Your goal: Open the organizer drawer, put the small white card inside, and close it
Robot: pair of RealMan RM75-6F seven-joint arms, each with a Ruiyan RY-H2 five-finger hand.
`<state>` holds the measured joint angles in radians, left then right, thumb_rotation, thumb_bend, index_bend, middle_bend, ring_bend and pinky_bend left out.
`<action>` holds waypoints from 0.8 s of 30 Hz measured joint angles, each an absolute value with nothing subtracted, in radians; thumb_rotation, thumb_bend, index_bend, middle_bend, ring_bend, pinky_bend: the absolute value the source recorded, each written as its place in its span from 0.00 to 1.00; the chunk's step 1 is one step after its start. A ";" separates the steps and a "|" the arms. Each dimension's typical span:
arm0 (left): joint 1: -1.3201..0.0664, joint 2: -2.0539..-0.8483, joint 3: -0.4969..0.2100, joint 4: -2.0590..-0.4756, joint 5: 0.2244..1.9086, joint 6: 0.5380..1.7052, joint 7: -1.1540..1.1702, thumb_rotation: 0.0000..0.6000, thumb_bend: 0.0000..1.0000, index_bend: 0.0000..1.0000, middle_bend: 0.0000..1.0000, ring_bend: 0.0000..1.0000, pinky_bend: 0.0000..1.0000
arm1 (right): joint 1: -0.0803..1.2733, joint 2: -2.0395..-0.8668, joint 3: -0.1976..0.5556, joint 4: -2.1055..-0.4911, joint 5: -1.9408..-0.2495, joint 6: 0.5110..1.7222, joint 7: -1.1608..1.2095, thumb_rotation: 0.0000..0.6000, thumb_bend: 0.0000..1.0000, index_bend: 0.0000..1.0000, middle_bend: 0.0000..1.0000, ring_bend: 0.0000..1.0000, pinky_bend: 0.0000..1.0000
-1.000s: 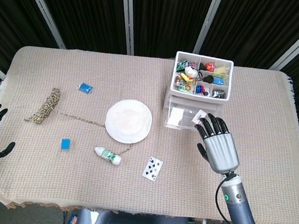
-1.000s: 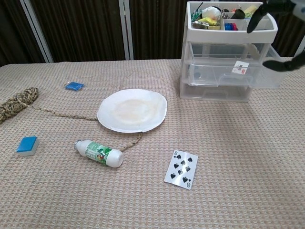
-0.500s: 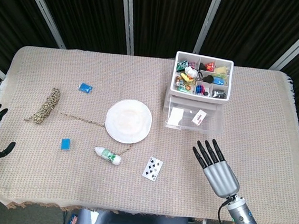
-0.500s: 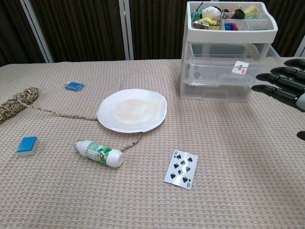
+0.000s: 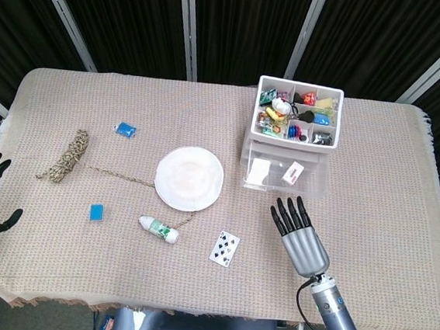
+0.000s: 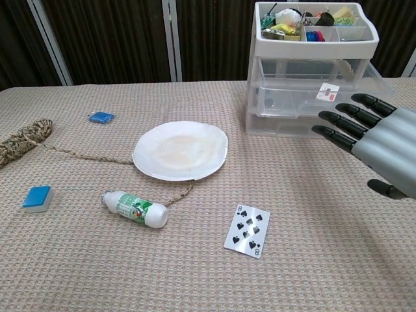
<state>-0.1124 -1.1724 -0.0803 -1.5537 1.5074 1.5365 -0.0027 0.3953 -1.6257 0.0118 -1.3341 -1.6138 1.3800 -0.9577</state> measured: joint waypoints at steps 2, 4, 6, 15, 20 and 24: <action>-0.112 -1.172 -0.080 -1.554 1.507 1.536 -0.005 1.00 0.29 0.02 0.00 0.00 0.00 | 0.399 -1.639 0.021 -1.317 -1.607 1.372 -0.965 1.00 0.18 0.00 0.00 0.00 0.00; -0.112 -1.172 -0.080 -1.554 1.507 1.536 -0.006 1.00 0.29 0.02 0.00 0.00 0.00 | 0.402 -1.653 0.031 -1.301 -1.599 1.366 -0.972 1.00 0.18 0.00 0.00 0.00 0.00; -0.112 -1.171 -0.080 -1.554 1.507 1.536 -0.006 1.00 0.29 0.02 0.00 0.00 0.00 | 0.406 -1.670 0.043 -1.283 -1.586 1.358 -0.979 1.00 0.18 0.00 0.00 0.00 0.00; -0.113 -1.170 -0.081 -1.557 1.503 1.532 -0.010 1.00 0.30 0.02 0.00 0.00 0.00 | 0.432 -1.718 0.092 -1.232 -1.555 1.337 -0.996 1.00 0.18 0.00 0.00 0.00 0.00; -0.113 -1.170 -0.081 -1.558 1.500 1.530 -0.010 1.00 0.29 0.02 0.00 0.00 0.00 | 0.451 -1.728 0.118 -1.229 -1.541 1.325 -1.003 1.00 0.18 0.00 0.00 0.00 0.00; -0.113 -1.169 -0.082 -1.560 1.498 1.528 -0.010 1.00 0.29 0.02 0.00 0.00 0.00 | 0.467 -1.736 0.136 -1.225 -1.528 1.311 -1.012 1.00 0.18 0.00 0.00 0.00 0.00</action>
<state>-0.1132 -1.1693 -0.0817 -1.5600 1.4983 1.5281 -0.0103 0.4673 -1.7360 0.1357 -1.2253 -1.5278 1.3113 -1.0121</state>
